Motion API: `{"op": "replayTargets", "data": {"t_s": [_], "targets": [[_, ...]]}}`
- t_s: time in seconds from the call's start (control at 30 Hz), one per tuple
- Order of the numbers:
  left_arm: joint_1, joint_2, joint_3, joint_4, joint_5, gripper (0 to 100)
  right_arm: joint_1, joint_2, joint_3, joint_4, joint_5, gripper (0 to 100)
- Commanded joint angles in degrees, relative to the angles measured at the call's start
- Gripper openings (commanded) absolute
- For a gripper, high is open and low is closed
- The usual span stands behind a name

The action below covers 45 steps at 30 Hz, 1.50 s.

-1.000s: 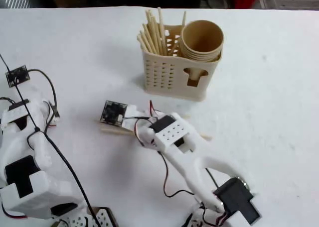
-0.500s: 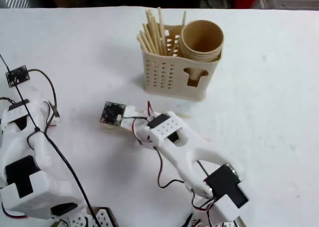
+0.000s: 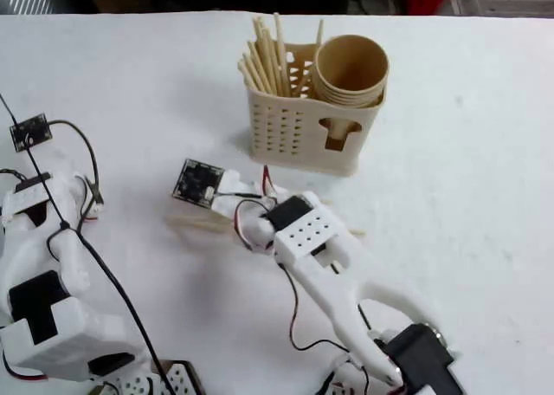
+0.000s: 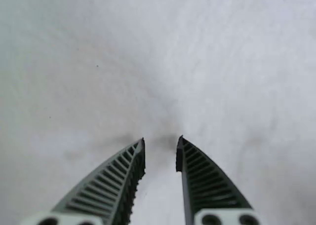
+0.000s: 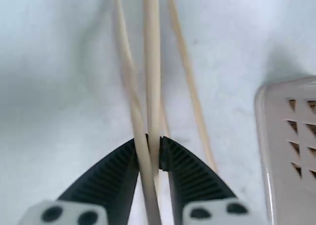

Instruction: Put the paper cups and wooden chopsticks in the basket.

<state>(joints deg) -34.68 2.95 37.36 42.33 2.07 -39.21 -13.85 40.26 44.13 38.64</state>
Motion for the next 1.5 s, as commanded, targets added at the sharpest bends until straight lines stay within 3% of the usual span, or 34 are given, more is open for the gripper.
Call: {"op": "replayTargets", "data": {"t_s": [0.0, 0.27, 0.47, 0.63, 1.07, 1.2, 1.37, 1.47], "targets": [[0.7, -0.3, -0.2, -0.9, 0.4, 12, -0.1, -1.5, -0.3, -0.3, -0.2, 1.9], [0.7, -0.3, -0.2, -0.8, 0.4, 12, 0.2, 10.9, -0.3, -4.6, 3.7, 11.8], [0.7, -0.3, -0.2, -0.8, 0.4, 12, 0.2, 11.1, -0.4, -5.2, 3.9, 11.4], [0.7, -0.3, -0.2, -0.8, 0.4, 12, 0.2, 10.0, -0.2, -5.1, 3.8, 0.8], [0.7, -0.3, -0.2, -0.8, 0.4, 12, 5.5, 2.2, 0.2, -3.9, 0.2, 1.6], [0.7, -0.3, -0.2, -0.8, 0.4, 12, 5.5, 5.1, 0.0, -4.2, 0.9, 1.5], [0.7, -0.3, -0.2, -0.8, 0.4, 12, 6.7, 11.4, -2.3, -1.8, 6.9, 1.9], [0.7, -0.3, -0.2, -0.8, 0.4, 12, 6.7, 13.1, -5.5, 1.6, 7.5, 7.7]]}}
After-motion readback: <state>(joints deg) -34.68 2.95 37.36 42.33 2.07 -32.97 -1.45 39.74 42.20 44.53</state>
